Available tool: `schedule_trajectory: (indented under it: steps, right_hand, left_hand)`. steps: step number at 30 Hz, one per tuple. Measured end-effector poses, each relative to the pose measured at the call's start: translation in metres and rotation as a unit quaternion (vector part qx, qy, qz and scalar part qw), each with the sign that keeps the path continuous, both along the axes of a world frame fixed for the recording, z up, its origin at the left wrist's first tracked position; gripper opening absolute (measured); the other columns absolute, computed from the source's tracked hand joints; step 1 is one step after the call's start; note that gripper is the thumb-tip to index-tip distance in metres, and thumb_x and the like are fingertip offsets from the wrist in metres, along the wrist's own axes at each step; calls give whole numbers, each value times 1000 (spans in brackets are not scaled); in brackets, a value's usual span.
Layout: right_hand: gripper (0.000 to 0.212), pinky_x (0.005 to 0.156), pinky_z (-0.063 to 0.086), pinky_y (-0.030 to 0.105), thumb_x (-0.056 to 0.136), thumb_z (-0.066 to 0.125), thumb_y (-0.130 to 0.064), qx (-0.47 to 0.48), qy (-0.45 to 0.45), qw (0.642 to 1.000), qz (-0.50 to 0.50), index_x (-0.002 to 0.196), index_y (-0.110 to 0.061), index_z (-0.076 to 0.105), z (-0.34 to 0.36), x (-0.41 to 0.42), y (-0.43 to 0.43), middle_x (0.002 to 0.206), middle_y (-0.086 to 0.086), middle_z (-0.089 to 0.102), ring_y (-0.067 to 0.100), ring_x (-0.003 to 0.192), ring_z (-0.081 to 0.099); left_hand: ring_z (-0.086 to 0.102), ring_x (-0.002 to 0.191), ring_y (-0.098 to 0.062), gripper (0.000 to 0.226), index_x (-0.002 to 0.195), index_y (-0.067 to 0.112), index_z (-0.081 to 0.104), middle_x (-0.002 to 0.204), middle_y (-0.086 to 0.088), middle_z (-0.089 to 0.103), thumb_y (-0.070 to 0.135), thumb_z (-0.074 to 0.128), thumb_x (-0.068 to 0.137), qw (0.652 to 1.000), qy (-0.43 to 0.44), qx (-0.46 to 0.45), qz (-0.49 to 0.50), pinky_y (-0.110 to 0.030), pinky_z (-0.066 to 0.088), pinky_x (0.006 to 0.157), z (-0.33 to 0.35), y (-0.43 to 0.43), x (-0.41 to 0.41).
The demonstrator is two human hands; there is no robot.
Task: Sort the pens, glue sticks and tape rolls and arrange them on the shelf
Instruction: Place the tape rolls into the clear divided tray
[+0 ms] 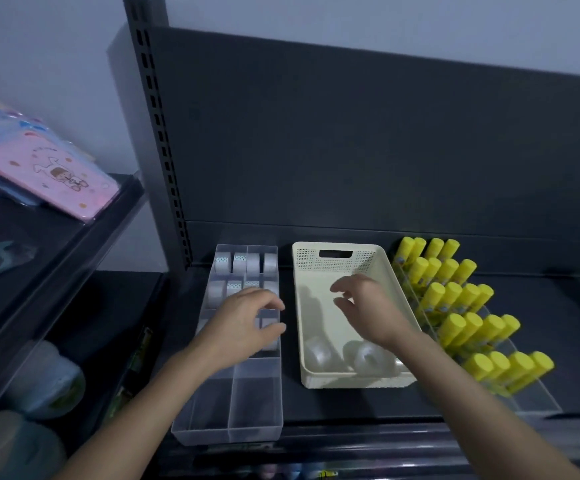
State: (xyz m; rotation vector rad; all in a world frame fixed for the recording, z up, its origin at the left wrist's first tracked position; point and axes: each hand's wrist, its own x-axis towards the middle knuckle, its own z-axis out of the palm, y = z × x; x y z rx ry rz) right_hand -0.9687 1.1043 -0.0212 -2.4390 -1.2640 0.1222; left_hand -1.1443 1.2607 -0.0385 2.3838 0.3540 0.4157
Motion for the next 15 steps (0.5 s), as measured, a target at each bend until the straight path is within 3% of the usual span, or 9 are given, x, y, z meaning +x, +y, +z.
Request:
schedule_trajectory:
  steps: [4,6,8,10,12,15]
  right_hand:
    - [27,86,41,22,93,52,-11,-18,5,999,-27,116,-11,65,-10,11,-30,116,7,63,21,105,59]
    - [27,89,43,26,92,52,-11,-28,7,999,-30,116,-11,64,-14,14,-41,115,9,64,23,106,58]
    - [28,86,40,22,90,55,-13,-45,24,999,-17,116,-10,64,-16,16,-52,113,9,63,24,104,58]
    - [33,84,36,18,87,60,-18,-74,41,996,13,119,-11,63,-19,16,-60,116,9,62,23,106,57]
    - [43,94,35,21,84,65,-28,-119,40,991,44,125,-15,59,-20,15,-63,125,8,58,23,114,52]
    - [57,103,37,31,80,68,-39,-224,-1,972,74,132,-21,52,-19,15,-57,130,7,54,27,121,43]
  left_hand:
    - [49,104,3,33,116,28,61,113,19,53,34,67,84,993,43,52,-92,-9,38,89,7,-28,29]
    - [47,112,-6,41,124,25,57,121,12,53,35,64,85,980,97,109,-139,-19,40,94,10,-40,45]
    - [50,112,-17,46,126,21,56,121,3,55,37,63,84,948,181,199,-170,-33,41,96,12,-50,59]
    - [55,102,-25,39,118,17,57,110,-2,60,38,61,85,907,244,292,-182,-37,39,96,10,-58,70]
    - [56,91,-27,28,107,15,58,98,-5,63,35,57,87,874,281,352,-181,-38,35,98,6,-62,76]
    - [49,75,-24,11,91,18,54,81,-2,58,29,53,87,860,306,364,-185,-37,33,98,2,-65,81]
